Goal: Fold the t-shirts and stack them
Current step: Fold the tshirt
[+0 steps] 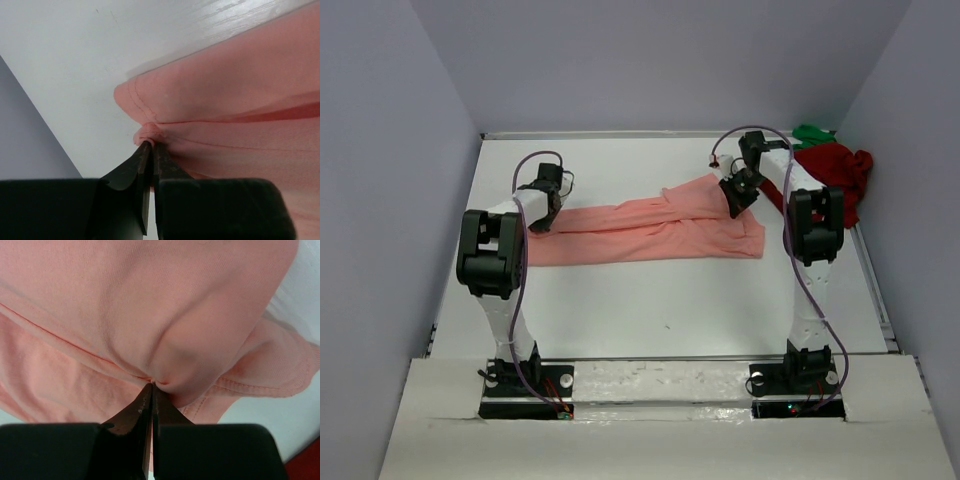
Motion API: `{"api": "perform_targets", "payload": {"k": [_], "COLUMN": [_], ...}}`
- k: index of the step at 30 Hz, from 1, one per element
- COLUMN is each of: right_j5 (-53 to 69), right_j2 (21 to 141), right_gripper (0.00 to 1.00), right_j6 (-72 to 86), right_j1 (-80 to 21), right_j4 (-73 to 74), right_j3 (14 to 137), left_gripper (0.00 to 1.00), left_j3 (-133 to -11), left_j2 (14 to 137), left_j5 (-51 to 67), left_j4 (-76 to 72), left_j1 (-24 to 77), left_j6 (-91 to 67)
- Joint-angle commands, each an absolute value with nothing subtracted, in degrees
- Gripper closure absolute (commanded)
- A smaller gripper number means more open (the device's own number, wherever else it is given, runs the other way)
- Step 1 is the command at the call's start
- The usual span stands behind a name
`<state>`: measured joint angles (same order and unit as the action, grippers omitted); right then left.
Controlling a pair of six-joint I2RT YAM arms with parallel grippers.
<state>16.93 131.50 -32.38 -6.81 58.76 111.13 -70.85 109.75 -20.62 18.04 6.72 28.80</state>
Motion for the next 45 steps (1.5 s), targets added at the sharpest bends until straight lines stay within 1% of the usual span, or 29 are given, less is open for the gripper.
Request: {"api": "perform_targets", "payload": {"k": [1, 4, 5, 6, 8, 9, 10, 16, 22, 25, 28, 29, 31, 32, 33, 38, 41, 45], "right_j5": [14.8, 13.6, 13.5, 13.4, 13.2, 13.1, 13.2, 12.1, 12.0, 11.6, 9.6, 8.5, 8.5, 8.9, 8.9, 8.9, 9.8, 11.2], "right_j2": [133.8, 134.0, 134.0, 134.0, 133.9, 133.9, 133.5, 131.3, 129.0, 126.7, 125.1, 125.3, 126.8, 128.0, 129.2, 138.4, 141.8, 144.1], "right_gripper": [0.92, 0.68, 0.63, 0.56, 0.45, 0.42, 0.38, 0.28, 0.26, 0.26, 0.27, 0.29, 0.3, 0.31, 0.32, 0.36, 0.38, 0.47], "right_j6": [-33.7, -34.1, -34.1, -34.1, -34.5, -34.5, -34.5, -34.6, -34.9, -34.8, -32.1, -31.4, -30.2, -29.2, -28.7, -28.2, -28.1, -28.3], "right_j1": [-6.5, -6.5, -6.5, -6.5, -6.5, -6.5, -6.5, -6.5, -6.5, -6.5, -6.5, -6.5, -6.5, -6.5, -6.5, -6.5, -6.5, -6.5], "right_j4": [64.1, 64.7, 64.9, 65.1, 66.2, 66.5, 67.0, 68.0, 68.2, 65.1, 54.5, 52.7, 50.3, 49.2, 49.0, 48.6, 47.6, 45.2], "right_j3": [114.8, 115.5, 115.7, 116.0, 117.6, 118.2, 119.6, 124.2, 125.8, 124.1, 121.6, 121.5, 122.6, 125.4, 127.2, 139.0, 141.4, 142.0], "left_gripper": [0.82, 0.74, 0.69, 0.68, 0.64, 0.66, 0.69, 0.7, 0.69, 0.69, 0.66, 0.66, 0.66, 0.66, 0.66, 0.68, 0.69, 0.69], "left_j3": [-69.0, -67.4, -67.1, -66.8, -66.4, -66.3, -66.0, -65.7, -67.8, -69.4, -72.6, -74.6, -75.8, -76.7, -76.9, -77.0, -76.6, -76.4], "left_j2": [109.3, 108.1, 107.8, 107.4, 106.4, 106.0, 105.0, 101.3, 97.4, 94.9, 94.1, 94.0, 93.8, 93.9, 93.8, 95.9, 96.9, 97.6], "left_j5": [-26.0, -30.4, -31.1, -31.8, -33.3, -33.6, -34.3, -38.5, -40.1, -39.9, -35.7, -31.2, -27.2, -23.5, -22.3, -20.9, -20.8, -21.7], "left_j4": [15.8, 14.0, 13.6, 13.3, 12.8, 12.7, 12.7, 12.7, 15.4, 15.8, 19.5, 20.5, 21.4, 22.4, 22.4, 23.2, 23.7, 23.7], "left_j1": [7.8, 8.1, 8.3, 8.3, 8.3, 8.3, 8.5, 9.4, 9.4, 9.3, 8.3, 7.5, 6.6, 6.2, 5.7, 4.7, 4.7, 4.5], "left_j6": [30.1, 31.2, 31.4, 31.6, 32.0, 32.1, 32.6, 35.0, 35.4, 34.7, 29.6, 28.1, 25.7, 23.5, 22.3, 17.9, 17.5, 17.8]}}
